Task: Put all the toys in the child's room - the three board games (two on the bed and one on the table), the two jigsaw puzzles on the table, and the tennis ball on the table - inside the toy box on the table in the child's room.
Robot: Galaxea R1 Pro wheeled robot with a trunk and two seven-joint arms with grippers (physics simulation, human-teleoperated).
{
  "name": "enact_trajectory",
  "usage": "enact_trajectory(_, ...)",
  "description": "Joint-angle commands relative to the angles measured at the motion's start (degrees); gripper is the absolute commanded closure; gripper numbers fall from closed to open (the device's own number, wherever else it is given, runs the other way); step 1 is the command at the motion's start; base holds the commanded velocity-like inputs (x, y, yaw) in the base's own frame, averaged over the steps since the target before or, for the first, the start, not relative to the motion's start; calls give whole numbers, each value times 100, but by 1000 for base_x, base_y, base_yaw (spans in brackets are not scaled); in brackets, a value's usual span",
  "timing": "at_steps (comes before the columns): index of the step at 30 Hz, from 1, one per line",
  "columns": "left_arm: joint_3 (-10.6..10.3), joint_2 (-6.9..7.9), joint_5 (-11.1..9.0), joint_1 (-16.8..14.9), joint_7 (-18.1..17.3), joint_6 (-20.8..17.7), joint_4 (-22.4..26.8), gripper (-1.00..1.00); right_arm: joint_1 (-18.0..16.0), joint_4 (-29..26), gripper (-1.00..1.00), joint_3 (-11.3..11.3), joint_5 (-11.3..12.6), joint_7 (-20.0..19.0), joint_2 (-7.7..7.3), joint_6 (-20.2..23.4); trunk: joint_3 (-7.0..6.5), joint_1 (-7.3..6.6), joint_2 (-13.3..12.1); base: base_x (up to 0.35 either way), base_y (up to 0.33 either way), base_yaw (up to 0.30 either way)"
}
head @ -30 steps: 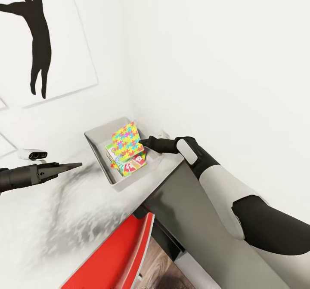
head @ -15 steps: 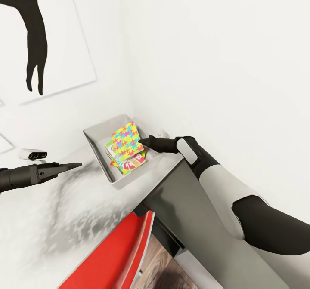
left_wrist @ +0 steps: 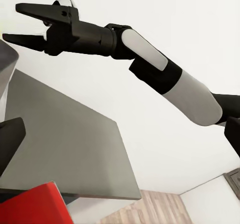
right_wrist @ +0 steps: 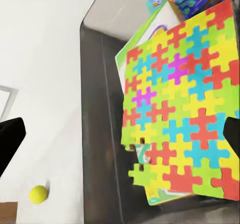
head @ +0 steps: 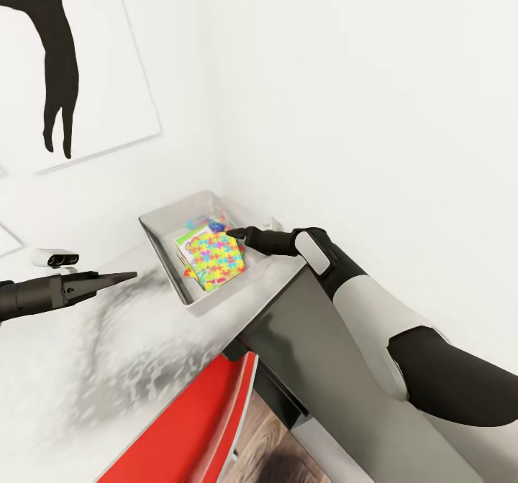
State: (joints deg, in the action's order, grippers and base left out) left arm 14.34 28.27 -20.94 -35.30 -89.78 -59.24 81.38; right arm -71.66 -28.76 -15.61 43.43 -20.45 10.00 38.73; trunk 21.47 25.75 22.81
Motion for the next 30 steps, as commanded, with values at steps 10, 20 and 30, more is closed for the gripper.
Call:
enact_trajectory(10, -1, 3, 11, -3, -22, -61, 1, -100, -6, 2, -100, -3, -10, -20, 0, 11, 10, 3, 11, 0, 0, 0)
enact_trajectory(20, -1, 3, 19, -3, -22, -61, 1, -100, -6, 2, -100, -3, -10, -21, 0, 11, 10, 3, 11, 0, 0, 0)
enact_trajectory(30, 14, 41, 37, -3, -22, -54, -10, -100, -2, -155, -100, -6, -5, -68, 0, 27, 10, 3, 11, 0, 0, 0)
